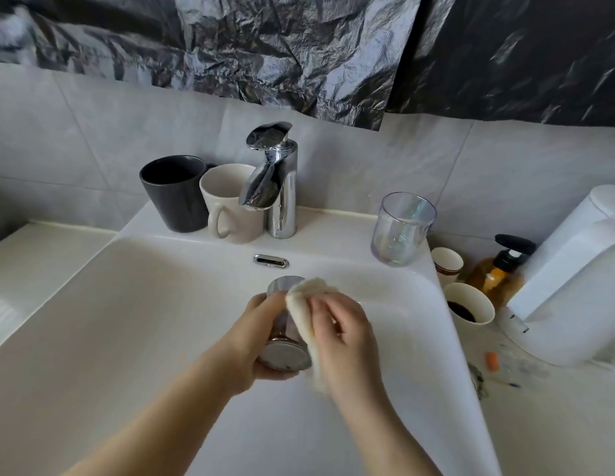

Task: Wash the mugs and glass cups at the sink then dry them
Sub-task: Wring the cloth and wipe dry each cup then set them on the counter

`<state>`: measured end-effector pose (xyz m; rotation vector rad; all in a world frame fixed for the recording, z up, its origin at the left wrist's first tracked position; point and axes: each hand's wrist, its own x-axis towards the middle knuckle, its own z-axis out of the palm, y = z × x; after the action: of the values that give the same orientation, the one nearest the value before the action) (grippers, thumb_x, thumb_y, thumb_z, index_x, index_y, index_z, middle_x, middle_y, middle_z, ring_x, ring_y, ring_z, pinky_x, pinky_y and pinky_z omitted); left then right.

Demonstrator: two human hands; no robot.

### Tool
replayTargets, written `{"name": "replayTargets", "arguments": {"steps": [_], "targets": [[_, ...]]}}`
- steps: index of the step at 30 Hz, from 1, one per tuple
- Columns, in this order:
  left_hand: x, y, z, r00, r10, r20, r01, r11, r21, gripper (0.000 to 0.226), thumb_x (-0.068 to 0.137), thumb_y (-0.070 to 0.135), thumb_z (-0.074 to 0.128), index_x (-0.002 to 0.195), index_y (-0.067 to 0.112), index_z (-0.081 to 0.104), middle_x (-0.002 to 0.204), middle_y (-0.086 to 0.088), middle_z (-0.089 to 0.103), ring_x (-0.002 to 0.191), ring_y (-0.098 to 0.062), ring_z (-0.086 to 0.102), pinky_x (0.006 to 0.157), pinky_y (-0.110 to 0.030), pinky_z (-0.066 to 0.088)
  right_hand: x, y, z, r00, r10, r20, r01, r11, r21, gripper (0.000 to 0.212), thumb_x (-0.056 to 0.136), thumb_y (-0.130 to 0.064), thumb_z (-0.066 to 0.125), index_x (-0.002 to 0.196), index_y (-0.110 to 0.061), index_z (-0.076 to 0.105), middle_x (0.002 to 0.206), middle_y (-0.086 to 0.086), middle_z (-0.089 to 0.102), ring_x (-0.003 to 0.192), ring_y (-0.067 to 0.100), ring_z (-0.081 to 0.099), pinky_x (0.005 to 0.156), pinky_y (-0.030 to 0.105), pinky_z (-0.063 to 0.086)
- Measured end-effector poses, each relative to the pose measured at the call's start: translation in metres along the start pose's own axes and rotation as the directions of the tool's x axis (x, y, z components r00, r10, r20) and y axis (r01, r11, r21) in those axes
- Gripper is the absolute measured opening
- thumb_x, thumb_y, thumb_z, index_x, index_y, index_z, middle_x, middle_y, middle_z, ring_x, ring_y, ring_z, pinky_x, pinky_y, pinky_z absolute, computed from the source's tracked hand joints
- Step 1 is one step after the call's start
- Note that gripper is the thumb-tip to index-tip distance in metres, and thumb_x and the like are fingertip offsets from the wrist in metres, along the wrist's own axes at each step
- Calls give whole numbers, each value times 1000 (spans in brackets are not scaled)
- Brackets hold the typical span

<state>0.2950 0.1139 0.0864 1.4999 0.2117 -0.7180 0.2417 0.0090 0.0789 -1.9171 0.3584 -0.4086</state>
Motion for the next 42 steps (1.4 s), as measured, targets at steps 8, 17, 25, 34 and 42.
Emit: {"name": "replayTargets", "arguments": {"steps": [8, 17, 25, 34, 42], "targets": [[8, 18, 21, 984, 151, -91, -169, 956, -241, 40, 88, 46, 58, 121, 25, 49, 93, -7, 64, 70, -23, 65, 58, -32, 53, 19, -6, 4, 920, 63, 388, -230, 886, 402, 49, 83, -40, 43, 132, -43, 35, 137, -14, 47, 121, 2, 49, 101, 21, 42], [4, 4, 21, 987, 159, -14, -159, 969, -191, 29, 88, 48, 54, 111, 30, 53, 94, -6, 67, 68, -22, 67, 55, -31, 54, 27, 14, 13, 906, 198, 374, -368, 805, 465, 35, 89, -54, 41, 121, -42, 48, 129, 0, 59, 109, 17, 64, 84, 37, 56], [5, -3, 19, 982, 185, 39, -177, 972, -156, 32, 88, 46, 55, 114, 28, 56, 102, -10, 70, 82, -28, 71, 67, -43, 58, 26, 18, 6, 864, 275, 422, -451, 795, 405, 40, 90, -66, 32, 123, -50, 47, 126, -10, 62, 105, 11, 65, 76, 32, 54], [7, -6, 17, 984, 143, 109, -128, 983, -133, 33, 87, 44, 57, 109, 20, 59, 101, -13, 69, 78, -29, 70, 59, -36, 55, 28, 20, 6, 880, 260, 397, -448, 733, 513, 61, 73, -78, 42, 125, -47, 49, 129, -8, 60, 110, 16, 63, 90, 41, 52], [10, -1, 6, 987, 159, 19, -155, 979, -135, 39, 87, 53, 51, 113, 24, 56, 93, -5, 68, 77, -20, 67, 60, -28, 50, 9, 12, 16, 910, 268, 317, -396, 789, 469, 34, 88, -52, 45, 119, -60, 32, 139, -16, 45, 119, 0, 48, 89, 16, 45]]}}
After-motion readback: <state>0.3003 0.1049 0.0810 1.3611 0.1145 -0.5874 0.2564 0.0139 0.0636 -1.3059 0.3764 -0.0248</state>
